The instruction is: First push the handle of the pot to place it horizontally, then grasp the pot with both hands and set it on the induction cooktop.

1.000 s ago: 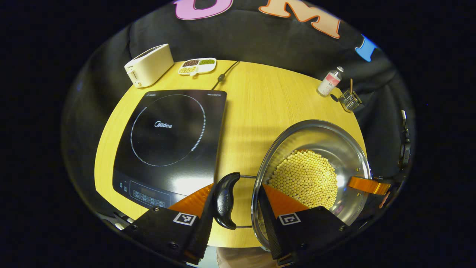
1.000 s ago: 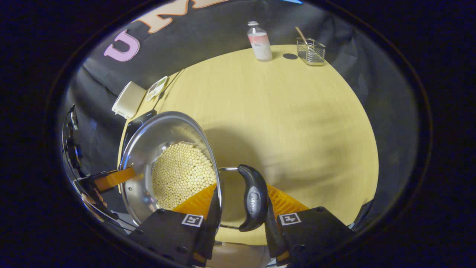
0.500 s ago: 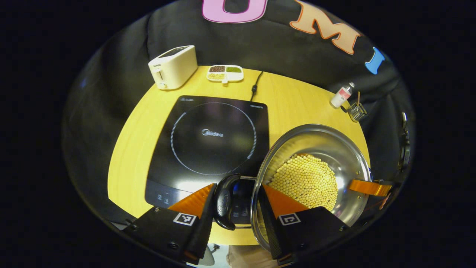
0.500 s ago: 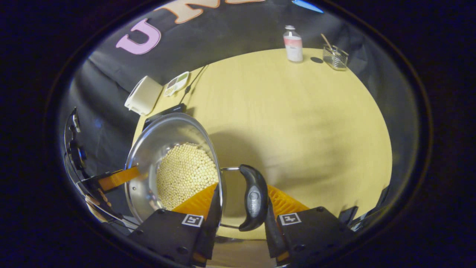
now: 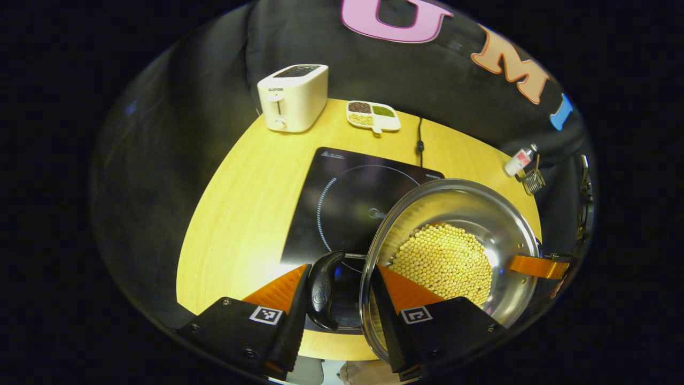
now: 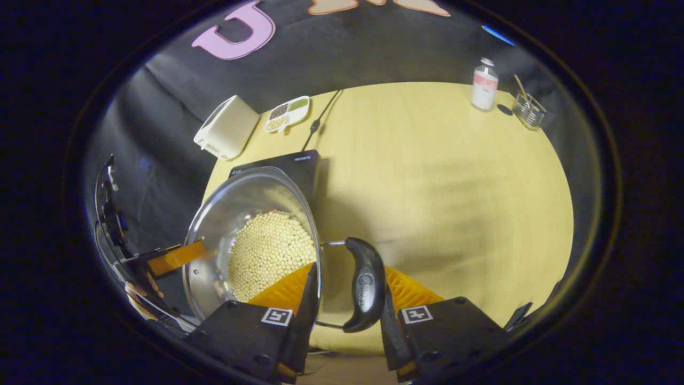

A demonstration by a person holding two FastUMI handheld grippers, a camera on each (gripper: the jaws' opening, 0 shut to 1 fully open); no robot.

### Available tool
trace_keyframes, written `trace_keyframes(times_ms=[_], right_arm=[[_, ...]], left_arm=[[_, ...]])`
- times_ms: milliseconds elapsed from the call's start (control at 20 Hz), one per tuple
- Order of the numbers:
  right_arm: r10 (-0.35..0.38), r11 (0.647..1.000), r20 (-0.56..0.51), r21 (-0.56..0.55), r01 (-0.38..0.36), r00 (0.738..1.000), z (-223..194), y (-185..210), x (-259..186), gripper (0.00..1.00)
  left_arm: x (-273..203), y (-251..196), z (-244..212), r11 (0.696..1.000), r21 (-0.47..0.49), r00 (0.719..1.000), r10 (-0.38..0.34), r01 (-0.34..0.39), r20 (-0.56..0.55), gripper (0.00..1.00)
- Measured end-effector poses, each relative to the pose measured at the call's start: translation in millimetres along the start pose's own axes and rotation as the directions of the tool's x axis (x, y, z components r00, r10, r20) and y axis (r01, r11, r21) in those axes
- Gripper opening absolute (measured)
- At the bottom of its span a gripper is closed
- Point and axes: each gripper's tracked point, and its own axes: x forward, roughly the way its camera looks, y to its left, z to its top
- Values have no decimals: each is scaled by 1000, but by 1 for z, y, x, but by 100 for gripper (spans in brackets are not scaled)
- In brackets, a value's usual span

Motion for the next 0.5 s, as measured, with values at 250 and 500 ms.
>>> trace_keyframes(times_ms=[250, 500], right_arm=[[-8, 1000, 9, -10, 8, 1000, 21, 32, 25, 59], [-14, 1000, 37, 7, 14, 999, 43, 47, 45, 59]], left_arm=[[16, 33, 22, 1000, -7, 999, 18, -18, 31, 65], [34, 51, 45, 999, 2, 998, 35, -35, 59, 65]])
